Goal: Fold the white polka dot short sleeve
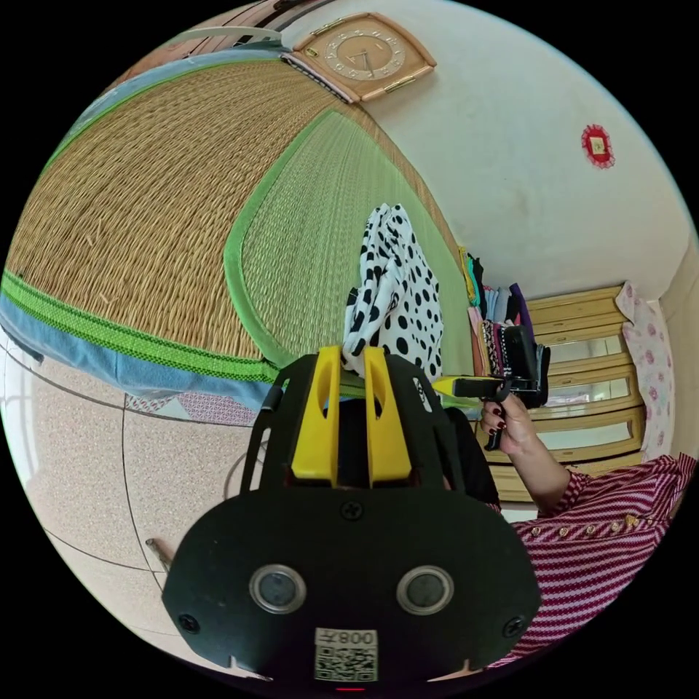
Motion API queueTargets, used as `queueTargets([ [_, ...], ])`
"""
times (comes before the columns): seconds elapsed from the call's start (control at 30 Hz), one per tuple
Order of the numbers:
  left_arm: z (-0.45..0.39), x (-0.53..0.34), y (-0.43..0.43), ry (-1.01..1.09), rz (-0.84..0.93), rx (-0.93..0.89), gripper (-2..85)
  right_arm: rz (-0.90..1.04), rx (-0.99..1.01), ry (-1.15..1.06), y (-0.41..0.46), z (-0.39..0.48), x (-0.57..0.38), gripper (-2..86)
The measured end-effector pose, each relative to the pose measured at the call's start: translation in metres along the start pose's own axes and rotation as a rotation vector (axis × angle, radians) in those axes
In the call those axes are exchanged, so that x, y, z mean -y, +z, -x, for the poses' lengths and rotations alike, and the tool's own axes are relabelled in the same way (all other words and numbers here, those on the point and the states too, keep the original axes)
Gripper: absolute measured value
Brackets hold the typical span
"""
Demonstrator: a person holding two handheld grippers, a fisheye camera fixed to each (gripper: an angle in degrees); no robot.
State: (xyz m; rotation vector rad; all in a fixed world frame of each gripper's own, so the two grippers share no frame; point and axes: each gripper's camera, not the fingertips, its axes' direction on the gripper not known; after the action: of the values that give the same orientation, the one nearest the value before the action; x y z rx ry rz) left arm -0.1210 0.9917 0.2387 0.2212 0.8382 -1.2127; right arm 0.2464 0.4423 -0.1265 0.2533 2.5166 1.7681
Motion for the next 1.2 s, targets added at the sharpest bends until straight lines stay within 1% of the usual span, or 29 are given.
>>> queueTargets([
  [0.17,-0.008,-0.005,0.017,0.034,0.052,0.034,3.2,0.001,-0.031,0.038,0.0,-0.009,-0.034,0.0],
  [0.47,-0.031,-0.035,0.045,0.062,0.115,0.042,2.5,-0.037,-0.046,0.125,-0.02,-0.04,-0.08,0.1],
  [0.73,-0.042,-0.062,0.036,0.029,0.033,0.031,2.6,-0.092,-0.002,0.163,-0.028,-0.055,-0.126,0.1],
  [0.83,-0.059,-0.074,0.038,0.059,0.012,-0.005,2.7,-0.13,0.029,0.171,-0.029,-0.061,-0.143,0.1],
  [0.93,-0.083,-0.081,0.056,0.114,0.053,-0.048,2.7,-0.168,0.047,0.184,-0.028,-0.066,-0.158,0.2],
  [1.0,-0.101,-0.082,0.068,0.161,0.093,-0.04,2.7,-0.193,0.055,0.184,-0.028,-0.067,-0.166,0.3],
  [1.07,-0.125,-0.078,0.08,0.222,0.122,0.011,2.8,-0.222,0.04,0.178,-0.029,-0.064,-0.174,0.3],
  [1.2,-0.151,-0.066,0.095,0.293,0.136,0.066,3.0,-0.3,-0.11,0.153,-0.042,-0.042,-0.185,0.3],
])
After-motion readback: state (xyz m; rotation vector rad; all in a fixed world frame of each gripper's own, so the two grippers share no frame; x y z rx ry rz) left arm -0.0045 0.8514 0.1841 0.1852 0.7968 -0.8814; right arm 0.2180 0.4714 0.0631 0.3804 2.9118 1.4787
